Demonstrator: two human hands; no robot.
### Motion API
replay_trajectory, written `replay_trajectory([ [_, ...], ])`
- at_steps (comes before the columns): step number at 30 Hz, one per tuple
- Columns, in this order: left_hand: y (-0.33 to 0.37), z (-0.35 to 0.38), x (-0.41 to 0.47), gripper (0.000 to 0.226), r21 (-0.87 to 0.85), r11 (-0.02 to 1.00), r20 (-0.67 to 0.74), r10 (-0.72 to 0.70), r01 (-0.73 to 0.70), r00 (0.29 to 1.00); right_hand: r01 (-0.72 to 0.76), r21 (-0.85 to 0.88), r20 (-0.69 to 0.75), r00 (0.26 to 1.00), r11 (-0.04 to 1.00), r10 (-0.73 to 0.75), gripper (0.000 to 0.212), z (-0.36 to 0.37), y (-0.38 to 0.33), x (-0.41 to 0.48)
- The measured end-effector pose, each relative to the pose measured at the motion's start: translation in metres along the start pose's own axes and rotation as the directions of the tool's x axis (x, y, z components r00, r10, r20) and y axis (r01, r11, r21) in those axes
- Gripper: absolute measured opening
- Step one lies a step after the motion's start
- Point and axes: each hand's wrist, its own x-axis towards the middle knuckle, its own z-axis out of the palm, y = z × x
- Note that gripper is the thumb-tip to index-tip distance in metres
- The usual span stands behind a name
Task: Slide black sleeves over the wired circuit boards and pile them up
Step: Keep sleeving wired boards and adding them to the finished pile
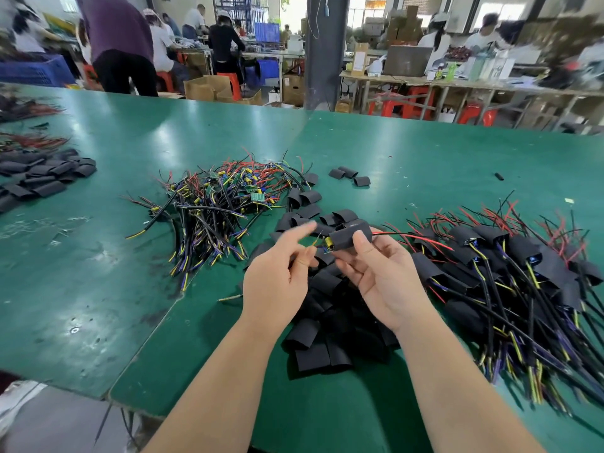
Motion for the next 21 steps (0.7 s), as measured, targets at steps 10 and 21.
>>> replay_trajectory([
  [10,0.003,-0.001,0.000,0.009,-0.016,0.999,-0.030,0.041,-0.041,0.999,-0.022,-0.057,-0.045,0.999,0.998,0.019,0.013,0.001,0.006,0.000],
  [21,0.001,0.002,-0.002,0.034,-0.006,0.998,-0.019,-0.066,0.065,0.998,-0.025,-0.091,-0.037,0.999,0.996,0.022,0.037,0.011,0.011,-0.002],
])
